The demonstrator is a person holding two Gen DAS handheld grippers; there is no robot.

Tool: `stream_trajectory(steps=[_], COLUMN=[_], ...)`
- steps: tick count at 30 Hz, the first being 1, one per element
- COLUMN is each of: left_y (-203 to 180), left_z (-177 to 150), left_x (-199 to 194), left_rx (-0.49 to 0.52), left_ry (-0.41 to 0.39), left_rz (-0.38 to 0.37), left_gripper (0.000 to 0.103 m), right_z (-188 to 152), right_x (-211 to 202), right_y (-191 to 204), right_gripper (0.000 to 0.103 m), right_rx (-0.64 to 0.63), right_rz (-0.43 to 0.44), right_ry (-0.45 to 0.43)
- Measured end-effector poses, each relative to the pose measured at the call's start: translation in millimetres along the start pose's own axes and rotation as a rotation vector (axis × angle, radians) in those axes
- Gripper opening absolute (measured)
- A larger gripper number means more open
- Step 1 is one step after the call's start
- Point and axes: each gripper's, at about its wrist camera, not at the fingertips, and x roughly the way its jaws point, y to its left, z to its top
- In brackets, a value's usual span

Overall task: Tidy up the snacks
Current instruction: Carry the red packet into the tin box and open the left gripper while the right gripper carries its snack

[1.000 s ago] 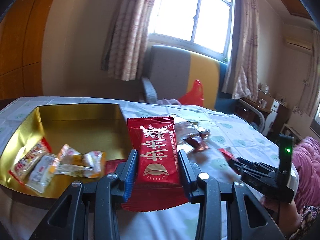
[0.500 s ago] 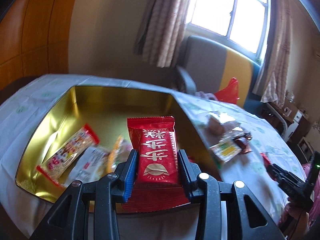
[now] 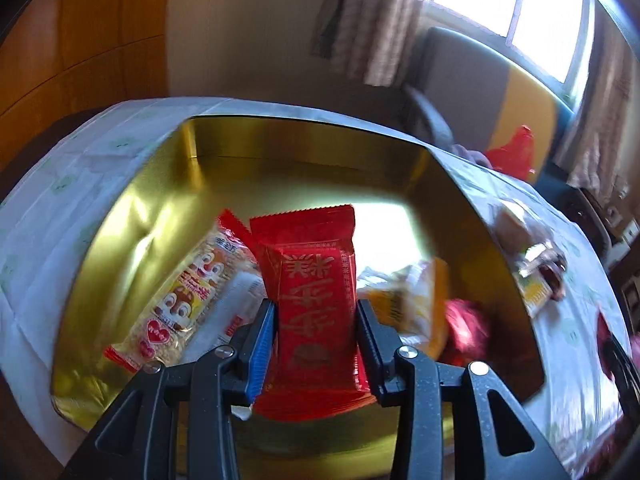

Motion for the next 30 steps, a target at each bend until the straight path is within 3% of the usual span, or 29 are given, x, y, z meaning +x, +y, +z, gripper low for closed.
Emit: stream_trajectory(steps=[9, 14, 18, 22, 30], left_y=[2, 1, 13, 13, -7], left_z=[-10, -16, -9, -13, -23], left_x=[-6, -3, 0, -13, -36], left_rx=[0.003, 0.024, -0.050, -0.075, 0.014], left_ry=[-0.005, -0.001, 0.014, -0.018, -0.055], left_rz=[-0.054, 0.027, -0.042, -0.092, -0.027], left_gripper=[0.045, 0.044, 0.044, 0.047, 0.047], right_z=[7, 14, 22, 28, 37], right_x=[-7, -9, -11, -10, 4], right_y=[23, 37, 52, 65, 95], right_gripper=[0.032, 0.032, 0.032, 0.032, 0.032], right_rx=[0.001, -0.020, -0.039, -0.056, -0.082], right_rz=[0.056, 0.084, 0.113, 0.142, 0.208], right_ry=[-0.005, -0.011, -0.024, -0.025, 0.013])
